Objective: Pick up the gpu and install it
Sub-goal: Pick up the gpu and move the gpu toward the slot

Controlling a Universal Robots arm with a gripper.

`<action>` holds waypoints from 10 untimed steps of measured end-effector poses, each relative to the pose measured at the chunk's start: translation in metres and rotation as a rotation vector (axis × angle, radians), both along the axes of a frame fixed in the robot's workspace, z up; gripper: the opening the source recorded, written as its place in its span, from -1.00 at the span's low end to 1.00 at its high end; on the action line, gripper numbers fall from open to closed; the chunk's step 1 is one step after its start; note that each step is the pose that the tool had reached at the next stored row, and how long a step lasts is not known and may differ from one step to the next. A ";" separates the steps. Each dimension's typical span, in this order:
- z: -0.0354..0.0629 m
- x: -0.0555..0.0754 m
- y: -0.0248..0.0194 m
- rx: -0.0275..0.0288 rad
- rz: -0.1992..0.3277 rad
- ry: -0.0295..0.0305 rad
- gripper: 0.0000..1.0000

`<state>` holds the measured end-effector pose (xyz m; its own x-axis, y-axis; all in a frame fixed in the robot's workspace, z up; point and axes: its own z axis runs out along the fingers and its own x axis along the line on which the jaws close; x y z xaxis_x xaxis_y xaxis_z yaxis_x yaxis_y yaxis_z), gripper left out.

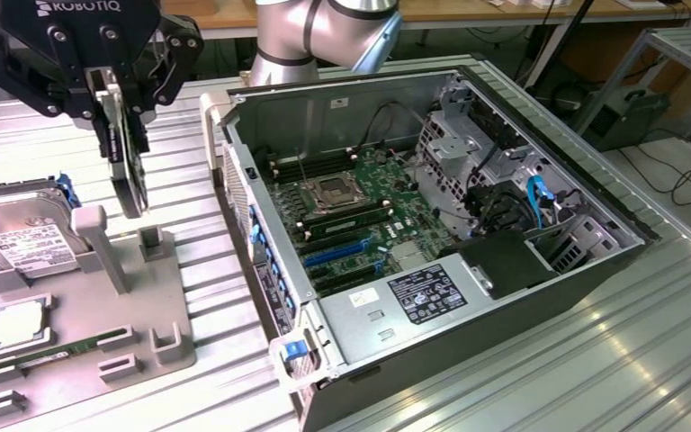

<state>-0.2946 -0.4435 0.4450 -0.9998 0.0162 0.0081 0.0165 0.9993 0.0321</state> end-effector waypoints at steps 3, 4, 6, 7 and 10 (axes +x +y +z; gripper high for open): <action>0.0000 0.001 0.0000 0.0000 0.000 0.0000 -0.45; -0.0001 0.001 0.0000 0.0001 0.000 -0.0001 -0.45; -0.0001 0.002 0.0000 0.0001 0.000 0.0000 -0.45; -0.0001 0.002 0.0000 0.0001 0.000 -0.0001 -0.45; -0.0001 0.003 0.0000 -0.0001 0.000 -0.0001 -0.45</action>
<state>-0.2911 -0.4435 0.4449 -0.9998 0.0163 0.0080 0.0166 0.9993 0.0321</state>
